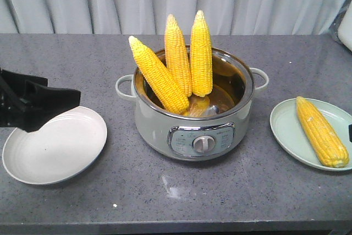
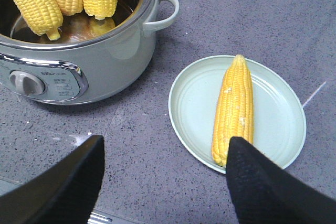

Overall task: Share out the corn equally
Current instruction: 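Reach the left gripper into the pot and grasp a corn cob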

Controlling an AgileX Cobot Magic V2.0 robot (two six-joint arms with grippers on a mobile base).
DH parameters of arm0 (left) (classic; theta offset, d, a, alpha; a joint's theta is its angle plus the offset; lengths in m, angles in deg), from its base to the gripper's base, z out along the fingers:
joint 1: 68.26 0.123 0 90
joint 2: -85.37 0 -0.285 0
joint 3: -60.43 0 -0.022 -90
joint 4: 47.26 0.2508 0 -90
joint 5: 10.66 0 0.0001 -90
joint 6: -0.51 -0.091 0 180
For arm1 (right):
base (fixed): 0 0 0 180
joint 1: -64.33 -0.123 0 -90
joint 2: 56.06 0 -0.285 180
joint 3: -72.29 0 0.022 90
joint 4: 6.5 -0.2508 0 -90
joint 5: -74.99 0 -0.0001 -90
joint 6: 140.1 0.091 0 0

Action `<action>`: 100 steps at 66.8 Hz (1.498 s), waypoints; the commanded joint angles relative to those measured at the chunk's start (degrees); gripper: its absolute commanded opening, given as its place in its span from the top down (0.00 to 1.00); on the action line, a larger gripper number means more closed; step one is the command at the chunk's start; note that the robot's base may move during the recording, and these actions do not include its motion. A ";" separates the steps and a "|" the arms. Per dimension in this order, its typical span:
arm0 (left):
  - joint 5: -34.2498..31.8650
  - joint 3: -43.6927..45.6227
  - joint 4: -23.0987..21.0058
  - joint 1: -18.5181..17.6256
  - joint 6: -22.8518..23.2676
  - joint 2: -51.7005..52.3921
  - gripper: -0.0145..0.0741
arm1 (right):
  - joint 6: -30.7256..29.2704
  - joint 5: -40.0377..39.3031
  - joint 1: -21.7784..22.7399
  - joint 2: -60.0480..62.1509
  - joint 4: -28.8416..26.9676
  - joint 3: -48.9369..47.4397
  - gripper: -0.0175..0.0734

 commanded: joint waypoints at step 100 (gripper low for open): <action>-3.84 41.10 -14.80 -14.77 -5.56 -45.05 0.17 | -0.71 -3.67 -0.08 0.05 0.20 -1.27 0.29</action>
